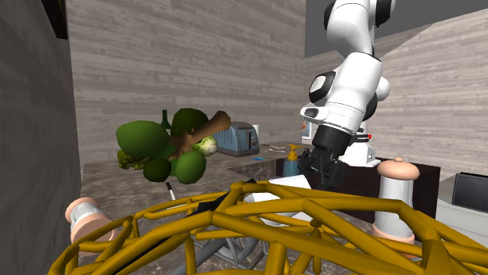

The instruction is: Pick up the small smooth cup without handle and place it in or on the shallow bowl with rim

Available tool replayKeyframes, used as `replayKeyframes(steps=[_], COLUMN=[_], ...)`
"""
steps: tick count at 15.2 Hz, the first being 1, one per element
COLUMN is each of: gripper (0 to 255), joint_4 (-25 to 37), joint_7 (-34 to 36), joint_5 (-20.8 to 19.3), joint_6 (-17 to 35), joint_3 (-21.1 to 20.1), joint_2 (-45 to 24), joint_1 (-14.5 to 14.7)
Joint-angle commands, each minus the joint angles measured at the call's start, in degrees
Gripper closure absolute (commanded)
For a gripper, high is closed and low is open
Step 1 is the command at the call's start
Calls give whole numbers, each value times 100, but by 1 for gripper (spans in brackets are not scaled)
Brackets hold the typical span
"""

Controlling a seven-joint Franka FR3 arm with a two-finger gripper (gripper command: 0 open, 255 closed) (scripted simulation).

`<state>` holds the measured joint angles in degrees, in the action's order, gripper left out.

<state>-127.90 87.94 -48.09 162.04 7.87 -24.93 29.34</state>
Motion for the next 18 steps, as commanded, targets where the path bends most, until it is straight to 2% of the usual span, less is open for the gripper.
replayKeyframes(steps=[1,6,10,18], gripper=[0,0,0,0], joint_4=[-6,0,-383,-383], joint_7=[-1,5,-336,-337], joint_5=[0,-2,396,398], joint_6=[-10,-8,-480,-478], joint_3=[17,18,-262,-257], joint_2=[-11,-19,782,781], joint_1=[-14,-11,-45,-40])
